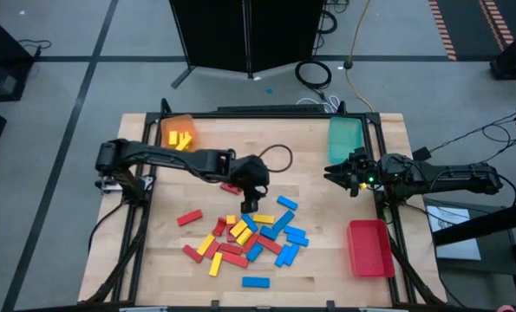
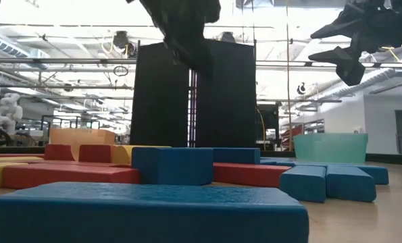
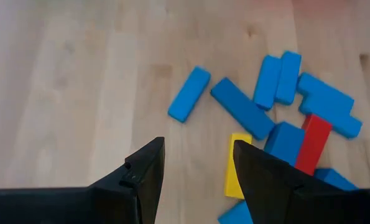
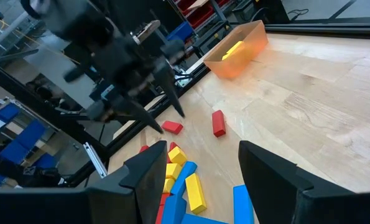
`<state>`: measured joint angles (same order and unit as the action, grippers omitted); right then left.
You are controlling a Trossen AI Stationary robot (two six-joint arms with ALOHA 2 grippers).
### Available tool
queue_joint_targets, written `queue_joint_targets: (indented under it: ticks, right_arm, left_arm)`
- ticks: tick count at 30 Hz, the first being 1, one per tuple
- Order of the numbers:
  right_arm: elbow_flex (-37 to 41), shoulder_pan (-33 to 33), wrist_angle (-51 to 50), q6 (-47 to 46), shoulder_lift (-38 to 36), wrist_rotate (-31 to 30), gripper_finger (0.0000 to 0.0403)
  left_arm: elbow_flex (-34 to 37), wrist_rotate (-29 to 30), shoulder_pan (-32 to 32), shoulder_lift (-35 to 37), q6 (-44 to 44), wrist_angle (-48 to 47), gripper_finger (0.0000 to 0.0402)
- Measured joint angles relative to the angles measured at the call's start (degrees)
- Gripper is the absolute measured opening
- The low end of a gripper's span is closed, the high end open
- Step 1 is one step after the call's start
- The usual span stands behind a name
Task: Sort blocks
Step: Put the yellow block into the orange bin
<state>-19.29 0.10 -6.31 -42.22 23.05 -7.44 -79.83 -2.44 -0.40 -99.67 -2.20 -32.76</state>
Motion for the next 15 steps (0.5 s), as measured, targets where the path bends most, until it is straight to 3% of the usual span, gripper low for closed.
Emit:
queue_joint_targets:
  ticks: [15]
  right_arm:
    - [0.0, 0.0, -0.1, 0.0, 0.0, 0.0, 0.0194]
  left_arm:
    - [0.0, -1.3, -5.0, -8.4, 1.9, -0.7, 0.0187]
